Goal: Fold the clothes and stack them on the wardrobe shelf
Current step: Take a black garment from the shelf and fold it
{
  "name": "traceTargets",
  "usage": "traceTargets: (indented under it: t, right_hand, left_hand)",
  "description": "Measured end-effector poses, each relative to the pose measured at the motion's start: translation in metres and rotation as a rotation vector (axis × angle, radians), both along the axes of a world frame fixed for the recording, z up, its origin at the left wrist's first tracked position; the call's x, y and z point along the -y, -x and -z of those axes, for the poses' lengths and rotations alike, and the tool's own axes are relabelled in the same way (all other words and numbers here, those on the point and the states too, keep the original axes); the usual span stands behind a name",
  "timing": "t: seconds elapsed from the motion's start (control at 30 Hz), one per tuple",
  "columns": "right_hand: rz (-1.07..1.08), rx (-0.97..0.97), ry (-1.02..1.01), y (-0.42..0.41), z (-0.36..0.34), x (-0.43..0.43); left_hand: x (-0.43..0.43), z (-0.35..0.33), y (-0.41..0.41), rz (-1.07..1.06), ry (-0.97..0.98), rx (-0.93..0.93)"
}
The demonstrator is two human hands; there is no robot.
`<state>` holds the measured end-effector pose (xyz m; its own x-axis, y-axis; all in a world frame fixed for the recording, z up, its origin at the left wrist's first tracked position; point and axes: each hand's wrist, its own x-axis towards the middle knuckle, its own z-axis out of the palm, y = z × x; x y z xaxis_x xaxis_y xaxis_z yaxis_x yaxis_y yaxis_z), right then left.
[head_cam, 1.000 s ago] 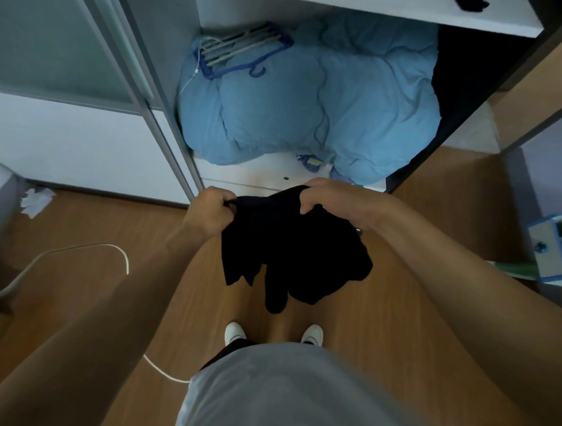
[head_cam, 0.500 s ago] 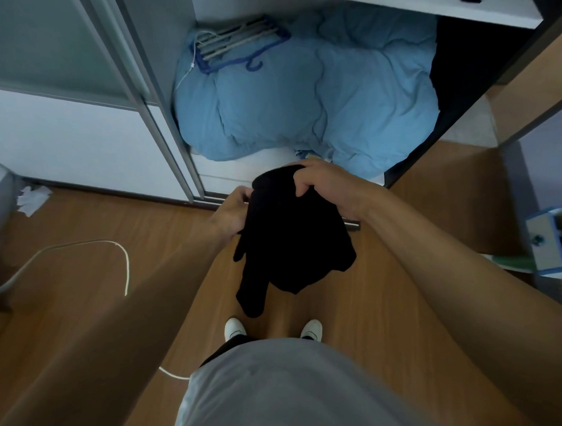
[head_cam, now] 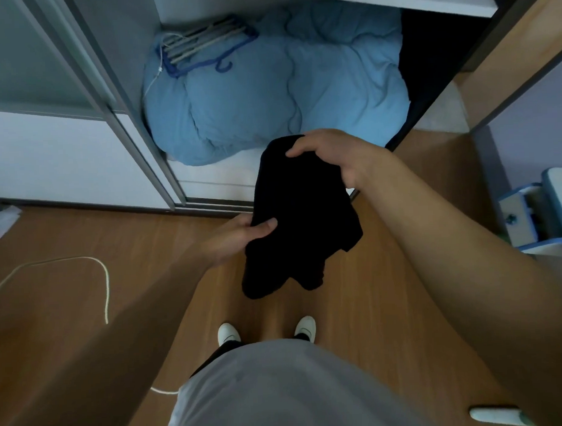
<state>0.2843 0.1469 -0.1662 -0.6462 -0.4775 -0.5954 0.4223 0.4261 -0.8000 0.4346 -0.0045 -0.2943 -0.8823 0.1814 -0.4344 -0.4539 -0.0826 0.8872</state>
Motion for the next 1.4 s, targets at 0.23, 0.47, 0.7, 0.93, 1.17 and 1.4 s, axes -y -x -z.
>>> traceTargets:
  t: [0.23,0.47,0.7,0.93,1.17,1.4]
  right_hand:
    - [0.306,0.167,0.245,0.0,0.025,-0.034]
    - [0.096,0.192,0.139,-0.054,0.069,-0.06]
    - [0.136,-0.422,-0.142,-0.048,0.076,-0.048]
    - [0.087,-0.42,-0.055,-0.023,0.036,-0.069]
    - [0.253,0.121,0.432,-0.023,0.055,-0.073]
    - [0.058,-0.149,0.259,-0.051,0.081,-0.055]
  left_hand:
    - [-0.027,-0.026,0.029,-0.369,-0.089,0.009]
    - [-0.025,-0.047,0.047,-0.537,0.052,-0.053]
    - [-0.021,-0.053,0.045,-0.481,0.138,-0.072]
    - [0.017,-0.053,0.038,-0.5,0.11,0.021]
    - [-0.001,-0.082,0.053,-0.431,-0.183,0.06]
    - [0.0,-0.095,0.062,-0.38,-0.139,0.298]
